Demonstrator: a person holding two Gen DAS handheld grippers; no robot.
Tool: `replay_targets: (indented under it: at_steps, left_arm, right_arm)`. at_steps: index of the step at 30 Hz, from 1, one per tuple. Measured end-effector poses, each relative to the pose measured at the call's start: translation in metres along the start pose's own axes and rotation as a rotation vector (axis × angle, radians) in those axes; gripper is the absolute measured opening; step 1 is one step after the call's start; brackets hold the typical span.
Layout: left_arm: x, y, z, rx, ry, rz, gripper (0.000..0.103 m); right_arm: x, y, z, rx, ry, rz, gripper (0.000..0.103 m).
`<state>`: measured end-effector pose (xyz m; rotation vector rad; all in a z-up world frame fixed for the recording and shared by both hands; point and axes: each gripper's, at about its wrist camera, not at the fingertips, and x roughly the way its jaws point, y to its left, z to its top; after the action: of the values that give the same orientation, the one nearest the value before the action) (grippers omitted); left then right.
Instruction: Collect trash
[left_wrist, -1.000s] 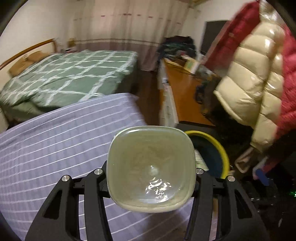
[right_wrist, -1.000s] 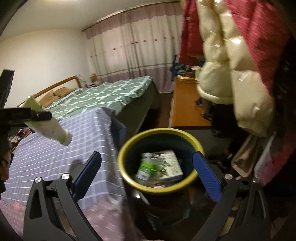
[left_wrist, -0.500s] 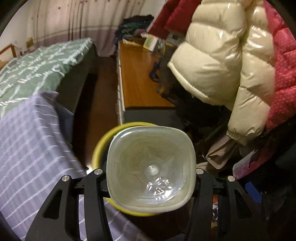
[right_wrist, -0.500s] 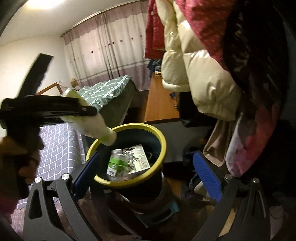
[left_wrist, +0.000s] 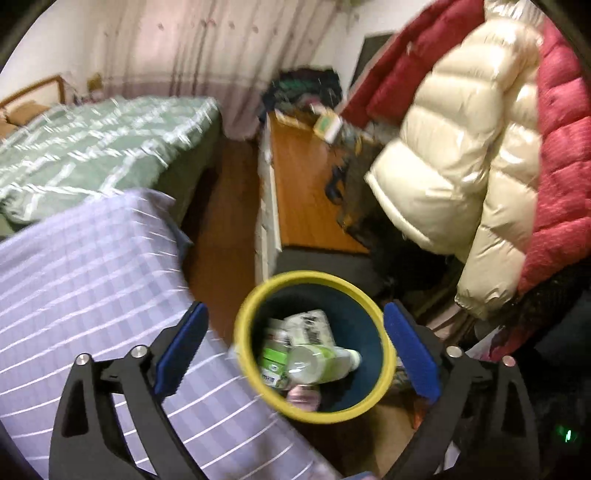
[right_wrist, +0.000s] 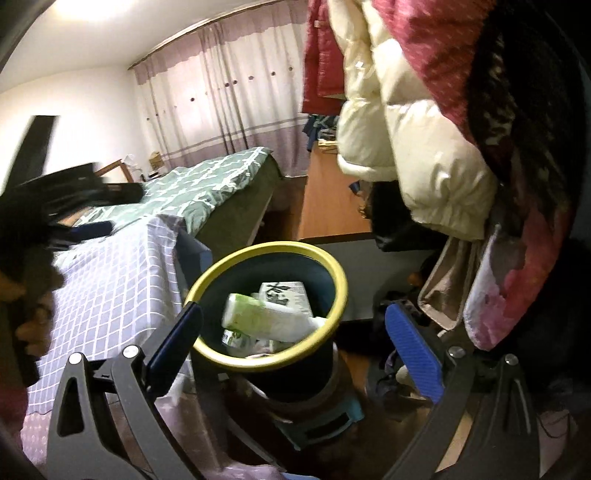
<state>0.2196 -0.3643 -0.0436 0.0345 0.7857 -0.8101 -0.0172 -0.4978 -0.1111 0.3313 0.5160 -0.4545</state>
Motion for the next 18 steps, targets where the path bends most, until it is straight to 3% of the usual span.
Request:
replay_targets:
  at_steps: [5,9,15,18]
  left_arm:
    - [-0.089,0.033,-0.03,-0.014,-0.137,0.084,0.098]
    - [-0.16,0.054,-0.064,-0.022,-0.25,0.202,0.098]
    - [-0.231,0.082,-0.11,-0.058,-0.278,0.369,0.098]
    - [-0.264,0.09,-0.133,-0.088,-0.309,0.401,0.098]
  right_arm:
    - [-0.006,0.025,0.002,-0.053,-0.006,0.042,0.095]
    - [-0.016,0.051,0.003,-0.099,-0.017,0.092,0.095]
    - [-0.033,0.083,0.002,-0.155,-0.035,0.166,0.095]
    - [-0.041,0.093,0.003,-0.167,-0.036,0.193,0.095]
